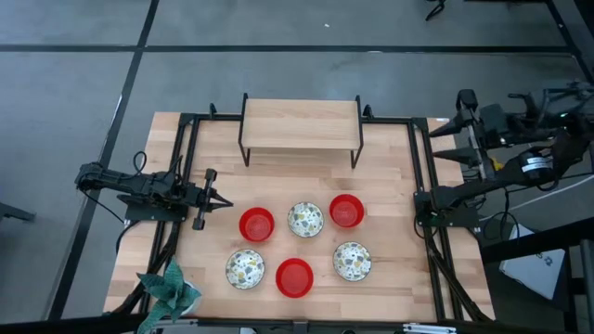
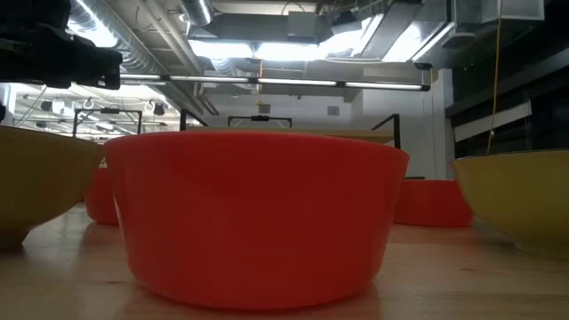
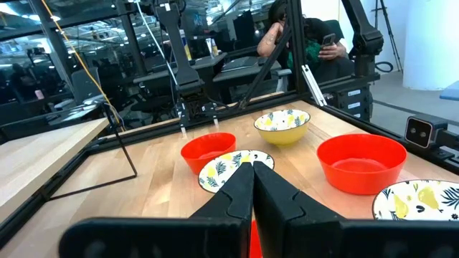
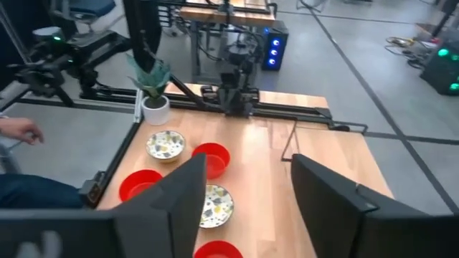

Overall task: Pick & Place Mini bowls
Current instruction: Put the right red bowl on the shelf

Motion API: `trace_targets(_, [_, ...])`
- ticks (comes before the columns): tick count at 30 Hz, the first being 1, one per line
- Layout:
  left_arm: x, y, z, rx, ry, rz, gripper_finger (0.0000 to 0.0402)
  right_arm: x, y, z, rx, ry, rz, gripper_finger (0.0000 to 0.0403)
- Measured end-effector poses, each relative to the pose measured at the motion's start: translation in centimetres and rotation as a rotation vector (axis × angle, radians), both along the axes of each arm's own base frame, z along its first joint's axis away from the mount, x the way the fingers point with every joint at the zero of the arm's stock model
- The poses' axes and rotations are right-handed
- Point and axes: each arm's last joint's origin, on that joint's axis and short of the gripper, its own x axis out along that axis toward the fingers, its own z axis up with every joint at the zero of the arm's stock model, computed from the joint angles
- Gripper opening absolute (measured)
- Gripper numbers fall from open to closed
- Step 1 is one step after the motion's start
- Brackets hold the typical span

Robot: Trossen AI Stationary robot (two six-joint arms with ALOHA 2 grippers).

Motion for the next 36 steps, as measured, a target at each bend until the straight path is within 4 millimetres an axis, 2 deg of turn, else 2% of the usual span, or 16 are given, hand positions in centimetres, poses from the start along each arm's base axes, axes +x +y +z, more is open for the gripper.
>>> trace_targets(6, [0.0, 0.0, 0.0, 0.000, 0.000, 0.000, 0.0004, 0.6, 0.0, -0.1, -0.018, 0.018, 0.005, 0.0248])
trace_targets(10, [0.0, 0.0, 0.0, 0.000, -0.001, 0.000, 0.0004, 1.0, 0.1, -0.5, -0.028, 0.061, 0.014, 0.0261])
trace_targets(22, [0.0, 0.0, 0.0, 0.000, 0.000, 0.000, 0.0004, 2.2, 0.2, -1.5, -0.042, 0.186, 0.018, 0.0263])
trace_targets(29, [0.0, 0.0, 0.0, 0.000, -0.001, 0.000, 0.0004, 4.2, 0.4, -3.1, -0.056, 0.381, 0.020, 0.0263])
trace_targets(36, [0.0, 0.0, 0.0, 0.000, 0.000, 0.000, 0.0004, 6.6, 0.5, -3.8, -0.089, 0.445, 0.022, 0.0263])
